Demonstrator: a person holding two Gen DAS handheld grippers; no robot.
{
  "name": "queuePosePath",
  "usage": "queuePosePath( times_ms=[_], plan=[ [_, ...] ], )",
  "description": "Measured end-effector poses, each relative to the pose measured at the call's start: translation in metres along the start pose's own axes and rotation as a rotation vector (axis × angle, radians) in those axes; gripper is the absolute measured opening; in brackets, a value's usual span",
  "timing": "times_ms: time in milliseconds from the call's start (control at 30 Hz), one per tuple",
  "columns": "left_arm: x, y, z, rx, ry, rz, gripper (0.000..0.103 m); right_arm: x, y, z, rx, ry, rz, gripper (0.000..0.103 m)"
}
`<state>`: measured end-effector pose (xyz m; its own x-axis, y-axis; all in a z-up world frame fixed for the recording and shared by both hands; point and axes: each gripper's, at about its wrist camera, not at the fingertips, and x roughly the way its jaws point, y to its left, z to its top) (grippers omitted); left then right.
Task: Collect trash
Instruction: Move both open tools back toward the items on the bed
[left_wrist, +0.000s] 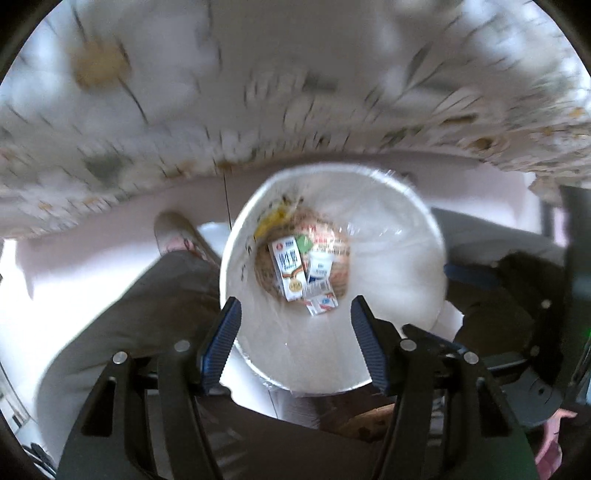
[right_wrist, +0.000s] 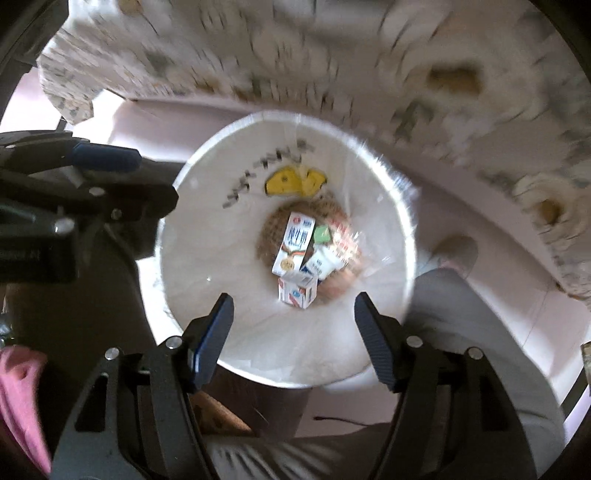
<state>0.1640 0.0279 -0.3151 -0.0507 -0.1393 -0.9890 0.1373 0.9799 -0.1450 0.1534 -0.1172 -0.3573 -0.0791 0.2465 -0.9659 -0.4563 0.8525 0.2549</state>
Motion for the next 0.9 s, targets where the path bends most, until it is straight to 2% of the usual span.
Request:
queuePosePath(
  times_ms=[167, 333, 433, 600, 700, 900],
  plan=[
    [-0.055, -0.008, 0.005, 0.036, -0.102, 0.008, 0.068, -0.058, -0.004, 0.0, -0.012, -0.109, -0.015, 0.068],
    [-0.099, -0.01, 0.011, 0.017, -0.194, -0.026, 0.072, -0.116, -0.01, 0.002, 0.0, -0.226, -0.019, 0.068],
    [-0.126, -0.012, 0.018, 0.014, -0.25, -0.021, 0.074, -0.152, -0.017, 0.006, 0.009, -0.305, -0.028, 0.068],
    [-0.169, -0.015, 0.033, 0.034, -0.345, 0.007, 0.082, -0.208, -0.031, 0.017, 0.028, -0.423, -0.058, 0.075],
    [-0.192, -0.016, 0.047, 0.027, -0.387, 0.03, 0.087, -0.234, -0.041, 0.026, 0.046, -0.486, -0.066, 0.075],
    [-0.215, -0.009, 0.081, -0.016, -0.423, 0.025, 0.087, -0.266, -0.057, 0.051, 0.06, -0.55, -0.101, 0.079]
  ],
)
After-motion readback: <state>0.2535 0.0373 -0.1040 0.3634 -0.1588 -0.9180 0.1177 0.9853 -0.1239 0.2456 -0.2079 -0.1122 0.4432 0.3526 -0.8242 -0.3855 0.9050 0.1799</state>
